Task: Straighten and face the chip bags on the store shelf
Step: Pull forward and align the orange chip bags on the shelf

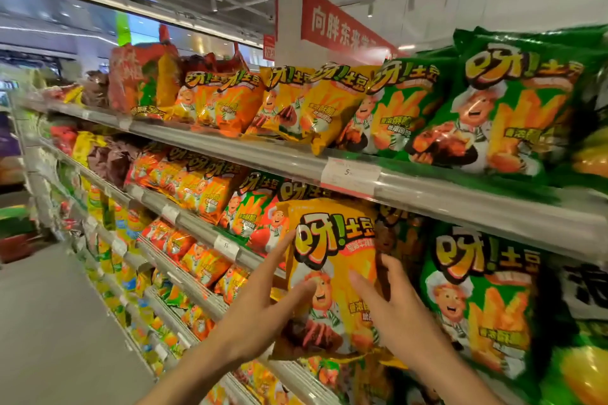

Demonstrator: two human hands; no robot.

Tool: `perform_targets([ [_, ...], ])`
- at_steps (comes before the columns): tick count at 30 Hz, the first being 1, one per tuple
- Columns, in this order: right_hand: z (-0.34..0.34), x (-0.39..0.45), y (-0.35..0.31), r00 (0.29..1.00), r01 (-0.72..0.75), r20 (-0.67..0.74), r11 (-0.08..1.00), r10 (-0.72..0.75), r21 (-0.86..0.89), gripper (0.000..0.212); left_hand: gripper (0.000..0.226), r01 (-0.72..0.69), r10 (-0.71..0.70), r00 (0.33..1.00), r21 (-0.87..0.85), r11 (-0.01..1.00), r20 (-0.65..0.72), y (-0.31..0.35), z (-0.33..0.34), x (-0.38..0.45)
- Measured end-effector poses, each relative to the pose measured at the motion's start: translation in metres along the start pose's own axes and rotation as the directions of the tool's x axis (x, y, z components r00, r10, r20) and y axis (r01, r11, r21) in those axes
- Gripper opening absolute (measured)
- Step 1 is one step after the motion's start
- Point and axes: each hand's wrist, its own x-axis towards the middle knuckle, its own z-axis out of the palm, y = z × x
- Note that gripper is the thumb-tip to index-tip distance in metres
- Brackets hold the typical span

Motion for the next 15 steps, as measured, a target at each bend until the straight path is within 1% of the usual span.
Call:
perform_targets([
  [5,0.014,0.048,-0.002,0.998,-0.031,-0.062,0.999,0.03,-0.015,0.075,0.067,-0.012,0.01,0.999,0.039,0.999,0.045,-0.019,-0.012,0.05],
  [10,0.021,0.074,-0.003,0.984,-0.081,-0.161,0.996,0.074,-0.036,0.064,0.068,-0.08,0.074,0.991,0.05,0.996,0.109,-0.035,-0.013,0.085],
  [15,0.021,0.082,-0.009,0.945,-0.123,-0.309,0.991,0.102,-0.05,0.057,0.072,-0.153,0.144,0.976,0.043,0.987,0.166,-0.042,-0.008,0.114],
])
